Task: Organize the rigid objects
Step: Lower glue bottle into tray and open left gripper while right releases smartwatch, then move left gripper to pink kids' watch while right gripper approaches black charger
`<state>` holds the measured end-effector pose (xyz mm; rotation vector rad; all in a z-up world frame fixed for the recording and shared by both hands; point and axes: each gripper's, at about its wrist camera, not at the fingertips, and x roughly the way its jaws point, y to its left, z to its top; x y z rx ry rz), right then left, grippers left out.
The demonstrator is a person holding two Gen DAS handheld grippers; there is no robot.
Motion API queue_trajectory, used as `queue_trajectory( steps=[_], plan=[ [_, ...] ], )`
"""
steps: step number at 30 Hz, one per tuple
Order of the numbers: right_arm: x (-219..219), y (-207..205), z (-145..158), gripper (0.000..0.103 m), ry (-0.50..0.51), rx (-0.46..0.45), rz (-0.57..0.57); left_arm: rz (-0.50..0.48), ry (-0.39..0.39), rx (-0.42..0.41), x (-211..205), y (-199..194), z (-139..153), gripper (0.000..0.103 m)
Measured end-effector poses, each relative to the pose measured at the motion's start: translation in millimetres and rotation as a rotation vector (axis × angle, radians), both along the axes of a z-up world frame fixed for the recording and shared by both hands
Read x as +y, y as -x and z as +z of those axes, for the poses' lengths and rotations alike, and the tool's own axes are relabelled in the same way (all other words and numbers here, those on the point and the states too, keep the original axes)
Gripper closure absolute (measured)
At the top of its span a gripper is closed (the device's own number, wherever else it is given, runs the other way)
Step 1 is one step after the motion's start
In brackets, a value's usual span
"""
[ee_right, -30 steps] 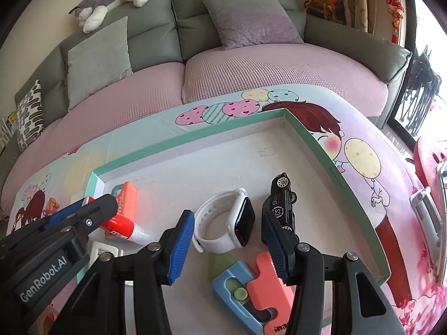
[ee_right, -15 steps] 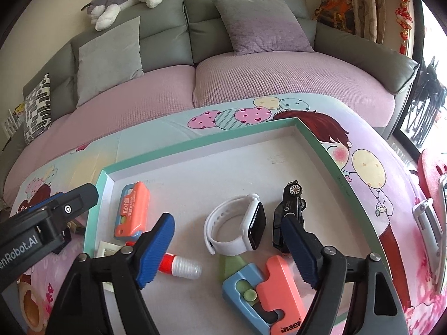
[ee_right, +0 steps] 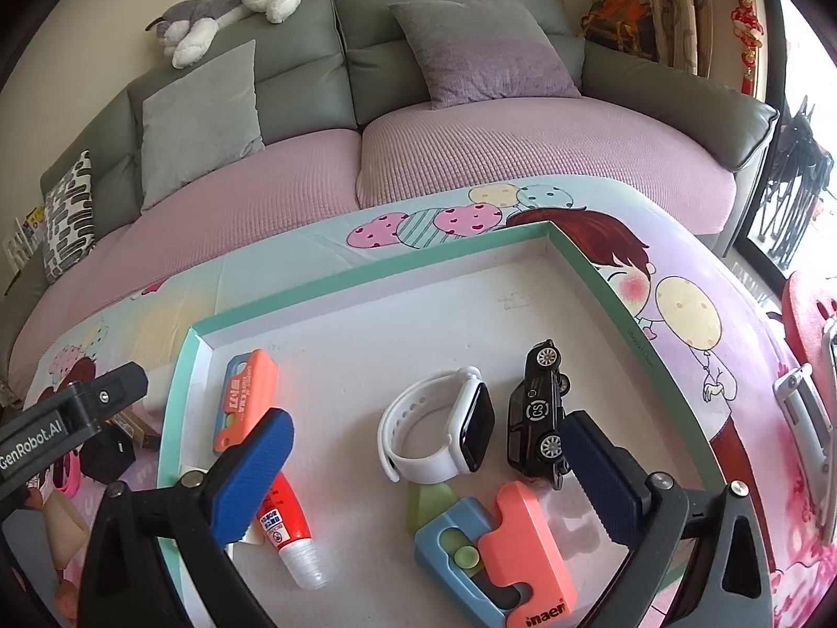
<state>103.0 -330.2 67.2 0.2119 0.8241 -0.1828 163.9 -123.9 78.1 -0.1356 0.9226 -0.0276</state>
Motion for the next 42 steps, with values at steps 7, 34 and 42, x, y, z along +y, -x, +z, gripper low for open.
queue_trajectory(
  steps=[7,34,42],
  plan=[
    [3,2,7,0.0,-0.023,-0.039,-0.006,0.046,-0.027,-0.031,18,3,5,0.009],
    [177,-13,-7,0.0,-0.137,-0.068,0.42,0.434,-0.011,-0.047,195,43,12,0.008],
    [207,-13,-16,0.0,-0.108,-0.053,0.488,0.439,0.057,0.008,220,43,-10,0.008]
  ],
)
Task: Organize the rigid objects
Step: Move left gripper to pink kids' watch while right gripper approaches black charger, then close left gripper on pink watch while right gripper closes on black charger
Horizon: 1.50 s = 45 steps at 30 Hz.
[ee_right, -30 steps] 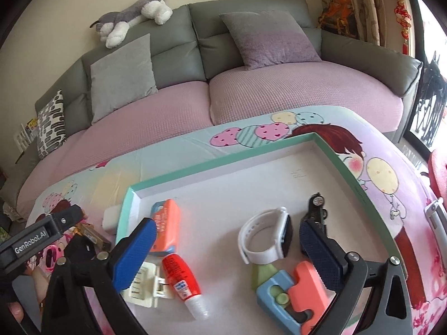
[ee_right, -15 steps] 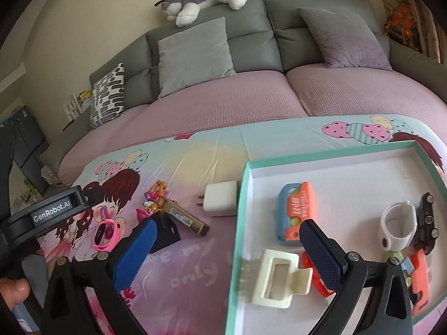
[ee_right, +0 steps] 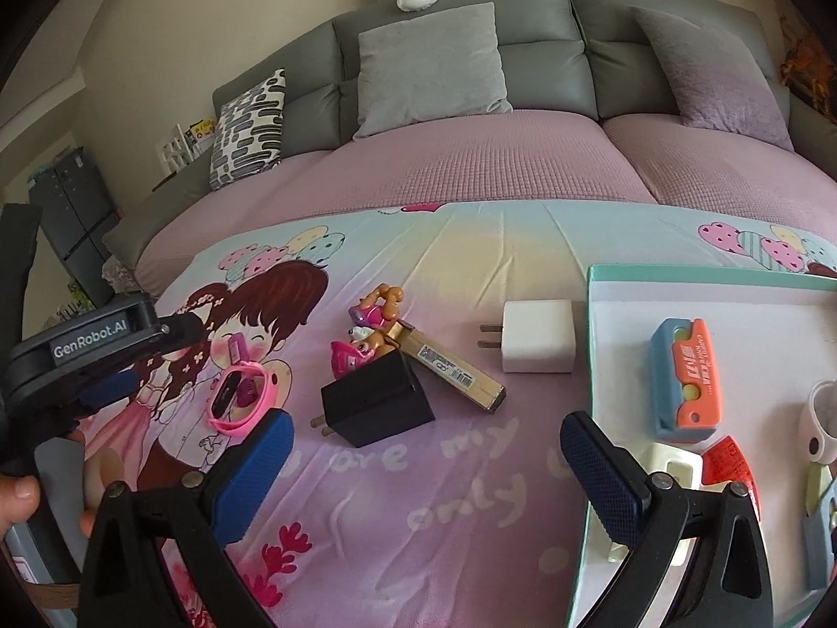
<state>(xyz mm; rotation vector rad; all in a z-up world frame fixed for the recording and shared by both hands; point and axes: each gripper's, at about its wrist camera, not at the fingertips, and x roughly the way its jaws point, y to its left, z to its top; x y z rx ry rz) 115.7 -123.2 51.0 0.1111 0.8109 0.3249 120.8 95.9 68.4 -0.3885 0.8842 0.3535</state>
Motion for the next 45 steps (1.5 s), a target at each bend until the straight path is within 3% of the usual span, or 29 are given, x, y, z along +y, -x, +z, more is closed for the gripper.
queue_trajectory(
  steps=[11,18,28,29,33,35,45],
  plan=[
    [30,-5,-19,0.005,0.116,0.031,0.074,-0.057,0.068,0.093,8,-6,-39,0.008],
    [48,-17,-28,0.012,0.166,0.036,0.1,-0.121,0.058,0.138,-4,-18,-57,0.009],
    [55,-23,-36,0.021,0.176,0.04,0.095,-0.126,0.045,0.145,-4,-23,-62,0.012],
    [54,-23,-35,0.028,0.167,0.04,0.096,-0.126,0.039,0.146,-4,-23,-62,0.017],
    [53,-23,-35,0.03,0.156,0.045,0.093,-0.135,0.049,0.134,-6,-25,-60,0.028],
    [51,-23,-34,0.03,0.148,0.045,0.091,-0.143,0.065,0.119,-7,-26,-58,0.046],
    [40,-21,-24,0.03,0.106,0.044,0.073,-0.144,0.043,0.094,-10,-20,-45,0.047]
  ],
)
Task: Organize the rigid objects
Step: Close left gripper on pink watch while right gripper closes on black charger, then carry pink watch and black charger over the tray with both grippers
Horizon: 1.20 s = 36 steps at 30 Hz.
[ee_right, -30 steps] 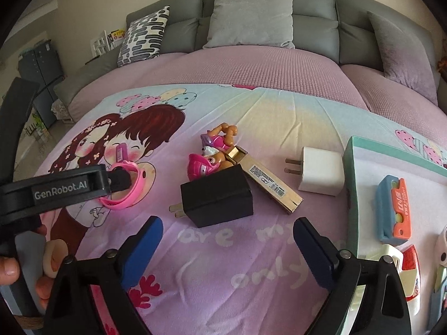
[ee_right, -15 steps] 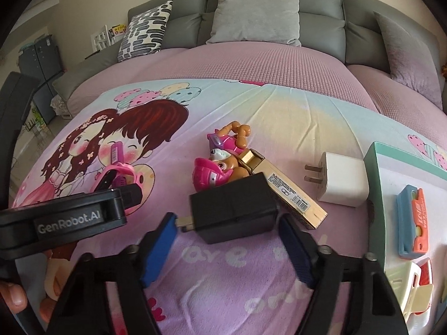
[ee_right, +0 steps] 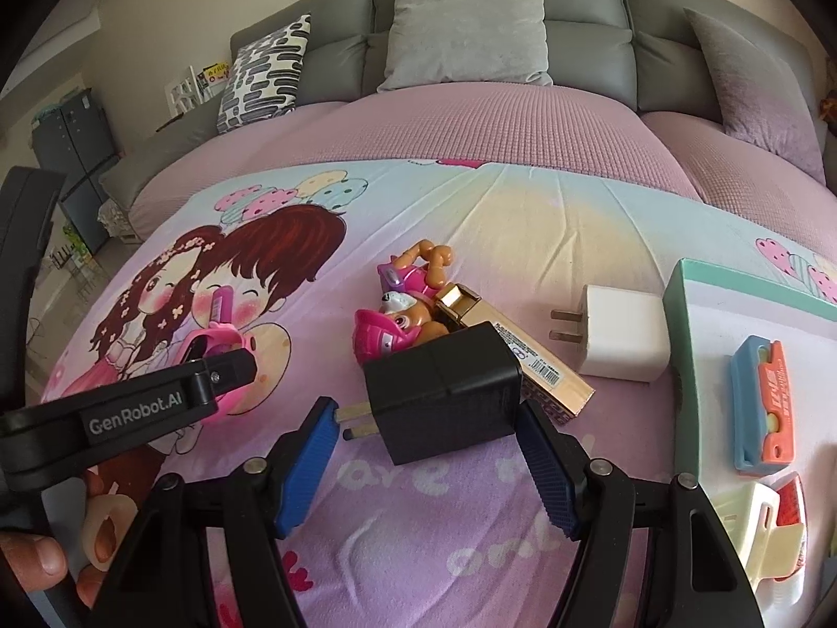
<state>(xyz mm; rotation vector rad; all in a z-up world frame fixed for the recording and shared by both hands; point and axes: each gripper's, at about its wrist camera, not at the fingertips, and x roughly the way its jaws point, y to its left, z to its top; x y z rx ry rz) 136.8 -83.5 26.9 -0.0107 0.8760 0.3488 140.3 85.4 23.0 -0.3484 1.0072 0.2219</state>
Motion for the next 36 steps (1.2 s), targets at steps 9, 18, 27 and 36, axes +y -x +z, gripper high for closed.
queue_trajectory(
  steps=[9,18,27,36],
  plan=[
    [-20,7,23,0.068,-0.057,-0.032,-0.037,-0.026,-0.036,-0.086,-13,8,31,0.047],
    [-45,-1,18,0.068,-0.127,0.037,-0.065,-0.066,-0.081,-0.093,-34,5,42,0.047],
    [-39,-3,17,0.066,-0.131,0.038,-0.046,-0.039,-0.07,-0.075,-28,6,38,0.047],
    [-10,-7,8,0.06,-0.008,0.017,-0.012,-0.037,-0.019,-0.055,-20,3,26,0.047]
  ],
)
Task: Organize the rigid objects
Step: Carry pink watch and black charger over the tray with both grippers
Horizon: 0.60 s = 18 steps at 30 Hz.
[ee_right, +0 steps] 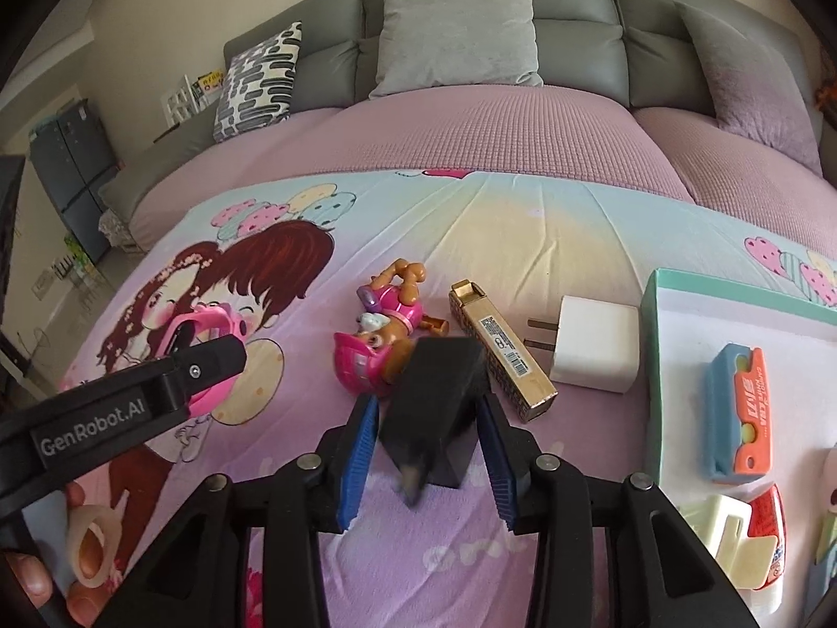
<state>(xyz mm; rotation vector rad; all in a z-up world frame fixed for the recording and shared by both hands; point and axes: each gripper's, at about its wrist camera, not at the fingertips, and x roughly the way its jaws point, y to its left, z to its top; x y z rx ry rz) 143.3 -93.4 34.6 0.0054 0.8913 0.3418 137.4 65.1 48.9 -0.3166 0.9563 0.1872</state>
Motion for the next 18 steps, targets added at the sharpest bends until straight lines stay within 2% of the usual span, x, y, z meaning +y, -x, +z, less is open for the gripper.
queue_trajectory(
  steps=[5,7,11,18],
  plan=[
    [1,-2,-9,0.061,0.03,0.018,-0.016,0.004,0.017,0.012,4,0,-6,0.047],
    [-3,-3,-11,0.069,0.015,0.032,-0.03,0.005,0.019,0.015,4,0,-7,0.047],
    [-10,-2,-8,0.071,-0.014,0.037,-0.046,0.003,0.015,0.01,3,1,-5,0.047],
    [-28,11,27,0.071,-0.072,-0.05,-0.073,0.003,-0.011,-0.042,-5,3,14,0.047]
  ],
)
